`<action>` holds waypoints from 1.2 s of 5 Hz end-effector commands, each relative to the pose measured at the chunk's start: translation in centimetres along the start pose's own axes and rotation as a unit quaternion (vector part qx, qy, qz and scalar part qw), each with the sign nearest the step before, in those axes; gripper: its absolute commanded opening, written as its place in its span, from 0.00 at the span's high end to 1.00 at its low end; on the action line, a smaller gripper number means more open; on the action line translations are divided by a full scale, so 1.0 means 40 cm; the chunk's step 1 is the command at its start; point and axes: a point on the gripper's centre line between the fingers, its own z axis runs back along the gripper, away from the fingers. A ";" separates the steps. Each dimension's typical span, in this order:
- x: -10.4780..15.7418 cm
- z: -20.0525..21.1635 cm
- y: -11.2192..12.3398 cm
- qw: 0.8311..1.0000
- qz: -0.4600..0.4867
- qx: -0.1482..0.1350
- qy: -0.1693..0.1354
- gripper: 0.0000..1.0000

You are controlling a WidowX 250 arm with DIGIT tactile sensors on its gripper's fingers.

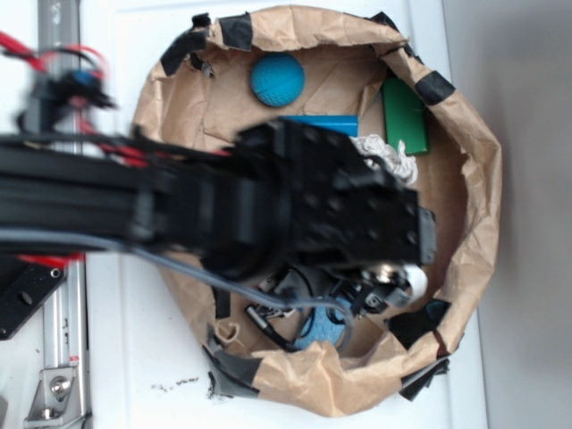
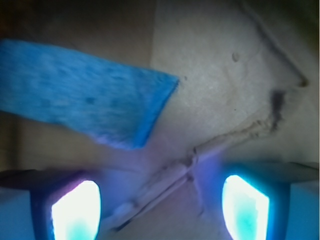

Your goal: Grab the blue sponge.

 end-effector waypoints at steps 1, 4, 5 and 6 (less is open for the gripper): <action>-0.015 0.156 -0.014 0.966 0.246 0.082 0.019 0.00; -0.023 0.143 -0.055 0.804 0.582 0.119 0.031 0.00; -0.017 0.104 -0.025 0.727 0.684 -0.003 0.050 0.00; 0.028 0.050 -0.007 0.635 0.770 -0.002 0.063 0.00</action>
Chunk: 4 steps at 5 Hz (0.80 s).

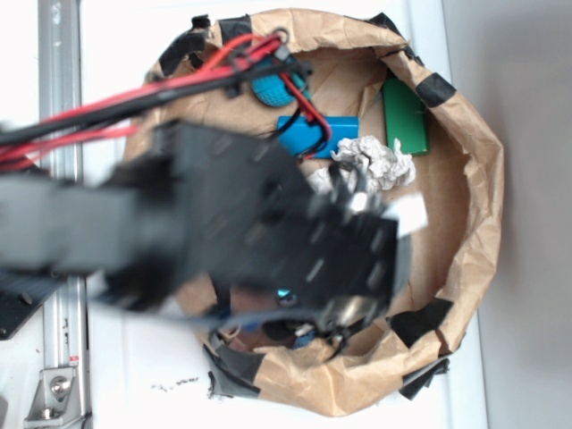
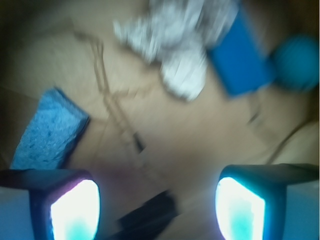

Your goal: Grab the blue sponge.

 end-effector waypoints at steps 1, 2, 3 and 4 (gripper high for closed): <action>0.024 -0.036 -0.117 0.965 0.241 -0.088 0.046 0.00; 0.023 -0.005 -0.134 0.925 0.352 -0.135 0.038 0.00; -0.008 0.031 -0.134 0.921 0.349 -0.173 0.016 0.00; 0.003 0.031 -0.146 0.931 0.323 -0.170 -0.005 0.00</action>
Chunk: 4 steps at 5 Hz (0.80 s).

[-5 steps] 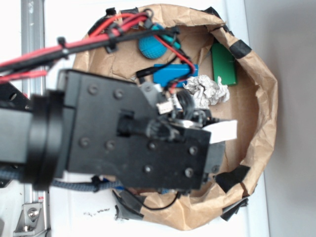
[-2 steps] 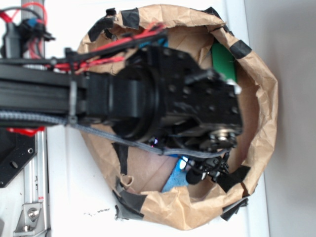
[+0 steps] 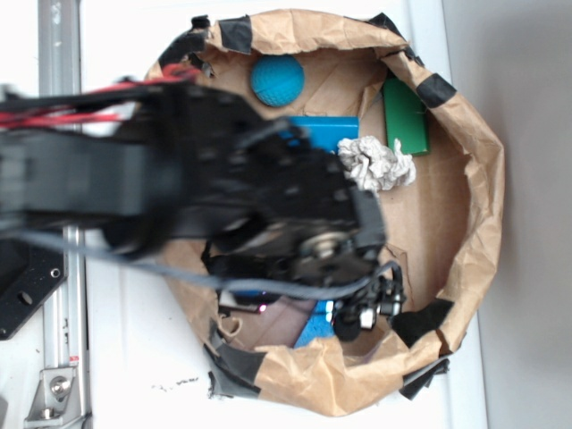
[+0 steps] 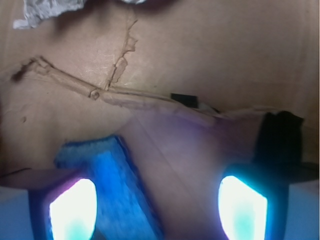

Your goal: Grab the blue sponge.

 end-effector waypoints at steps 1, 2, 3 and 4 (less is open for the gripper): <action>-0.008 0.022 -0.087 0.999 -0.033 -0.027 -0.017 0.00; -0.023 0.021 -0.091 0.998 -0.049 -0.022 -0.016 0.00; -0.050 0.006 -0.099 0.994 -0.099 -0.020 -0.035 0.00; -0.069 -0.030 -0.114 0.986 -0.159 -0.015 -0.043 0.00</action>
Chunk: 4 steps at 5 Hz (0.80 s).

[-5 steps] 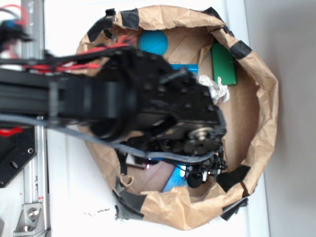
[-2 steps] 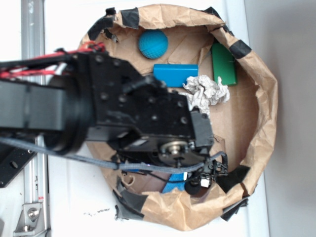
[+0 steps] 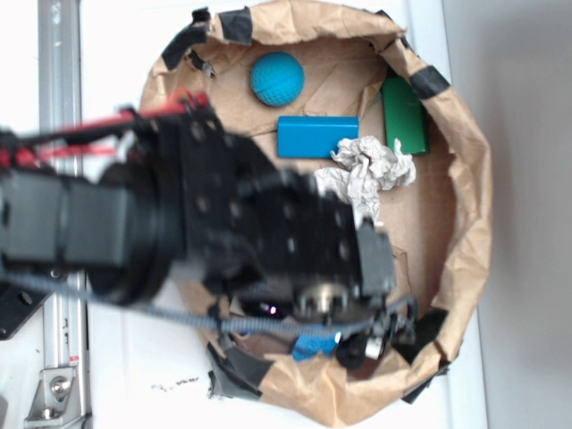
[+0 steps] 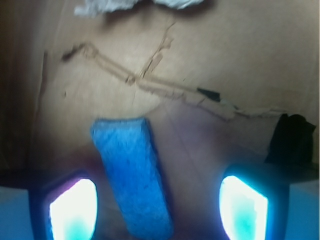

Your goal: Grab the blue sponge.

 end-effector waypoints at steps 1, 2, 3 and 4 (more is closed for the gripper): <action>-0.050 -0.049 -0.109 0.993 -0.117 -0.007 -0.012 0.00; -0.032 -0.064 -0.097 0.987 -0.156 -0.027 -0.001 0.00; 0.040 -0.052 -0.056 0.992 -0.126 -0.003 -0.008 1.00; 0.112 0.039 -0.014 0.990 -0.134 -0.006 -0.043 1.00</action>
